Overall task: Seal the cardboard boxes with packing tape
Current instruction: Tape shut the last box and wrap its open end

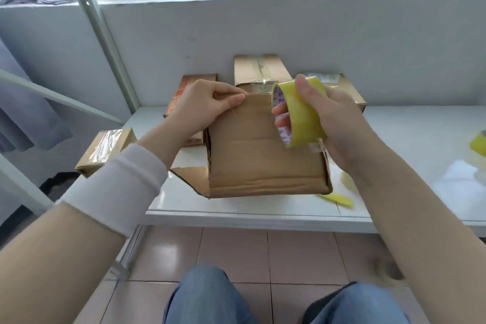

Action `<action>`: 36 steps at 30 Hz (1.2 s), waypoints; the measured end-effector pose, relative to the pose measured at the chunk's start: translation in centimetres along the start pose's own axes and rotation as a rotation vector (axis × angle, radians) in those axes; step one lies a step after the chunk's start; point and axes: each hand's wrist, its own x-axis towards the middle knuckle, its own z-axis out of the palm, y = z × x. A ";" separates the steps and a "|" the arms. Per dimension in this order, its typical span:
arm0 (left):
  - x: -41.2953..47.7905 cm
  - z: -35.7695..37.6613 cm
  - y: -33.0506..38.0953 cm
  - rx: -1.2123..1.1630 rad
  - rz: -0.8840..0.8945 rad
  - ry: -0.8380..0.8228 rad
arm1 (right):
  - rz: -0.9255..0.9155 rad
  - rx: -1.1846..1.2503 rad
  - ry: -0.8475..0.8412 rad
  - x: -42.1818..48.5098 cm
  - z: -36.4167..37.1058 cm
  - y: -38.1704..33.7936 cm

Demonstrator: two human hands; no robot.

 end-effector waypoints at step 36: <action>6.8 0.8 -1.8 0.646 0.046 -0.512 | -0.104 -0.197 0.199 8.8 0.5 2.4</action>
